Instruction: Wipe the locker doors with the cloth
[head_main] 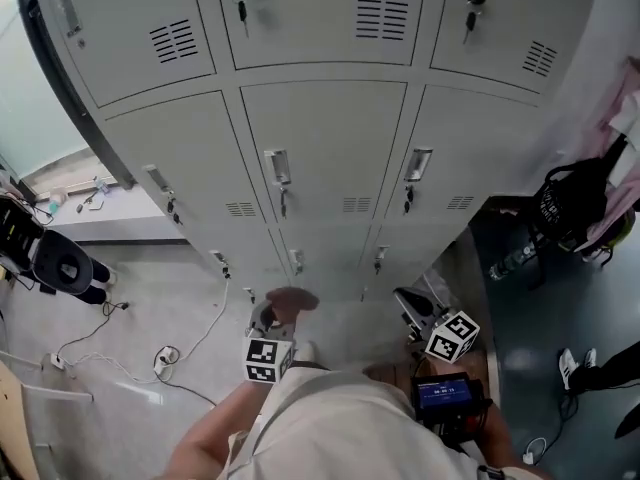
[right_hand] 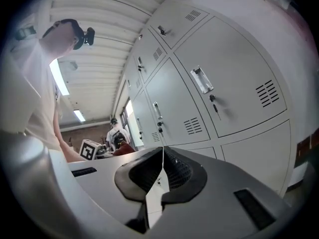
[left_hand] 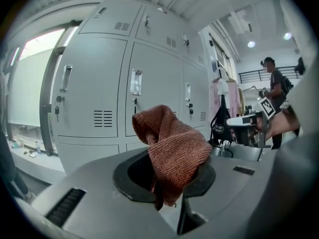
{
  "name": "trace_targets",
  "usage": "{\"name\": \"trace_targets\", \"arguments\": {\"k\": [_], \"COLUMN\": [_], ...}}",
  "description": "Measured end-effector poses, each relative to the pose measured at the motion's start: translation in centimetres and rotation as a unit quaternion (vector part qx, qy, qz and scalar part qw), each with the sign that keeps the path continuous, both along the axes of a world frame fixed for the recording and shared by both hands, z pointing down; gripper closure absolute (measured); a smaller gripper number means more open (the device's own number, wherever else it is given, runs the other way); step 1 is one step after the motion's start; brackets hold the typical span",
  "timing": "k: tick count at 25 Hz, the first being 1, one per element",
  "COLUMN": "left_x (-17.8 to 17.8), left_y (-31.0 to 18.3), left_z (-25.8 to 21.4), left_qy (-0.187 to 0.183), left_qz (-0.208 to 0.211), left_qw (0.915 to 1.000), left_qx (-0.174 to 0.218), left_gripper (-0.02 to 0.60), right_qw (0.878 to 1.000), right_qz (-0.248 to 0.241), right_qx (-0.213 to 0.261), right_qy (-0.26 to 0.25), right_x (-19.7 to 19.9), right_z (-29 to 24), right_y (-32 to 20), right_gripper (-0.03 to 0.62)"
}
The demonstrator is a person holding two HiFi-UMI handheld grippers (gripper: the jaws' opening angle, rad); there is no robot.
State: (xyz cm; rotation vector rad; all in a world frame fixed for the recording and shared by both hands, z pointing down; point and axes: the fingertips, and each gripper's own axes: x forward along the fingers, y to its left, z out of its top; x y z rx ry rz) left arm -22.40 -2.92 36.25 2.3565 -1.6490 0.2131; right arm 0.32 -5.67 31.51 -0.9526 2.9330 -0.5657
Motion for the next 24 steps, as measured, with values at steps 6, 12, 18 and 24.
{"name": "trace_targets", "arguments": {"k": [6, 12, 18, 24], "left_x": [2.3, 3.5, 3.5, 3.4], "left_y": [0.4, 2.0, 2.5, 3.5], "left_z": [-1.7, -0.9, -1.1, -0.3], "left_qy": [0.029, 0.014, 0.016, 0.015], "left_qz": [0.026, 0.046, 0.042, 0.035], "left_qw": [0.9992, 0.9988, 0.999, 0.9991], "left_qx": [0.007, -0.009, -0.01, -0.02], "left_gripper": [0.511, 0.511, 0.511, 0.511], "right_qw": [1.0, 0.999, 0.999, 0.999], "right_qz": [-0.014, -0.009, -0.005, -0.016], "right_qx": [0.01, 0.003, 0.002, 0.005], "right_qy": [-0.018, -0.033, -0.034, -0.042], "right_x": [-0.8, -0.1, 0.2, -0.5], "right_z": [-1.3, 0.3, 0.7, 0.7], "right_y": [0.5, 1.9, 2.4, 2.9], "right_gripper": [0.576, 0.576, 0.576, 0.576]}}
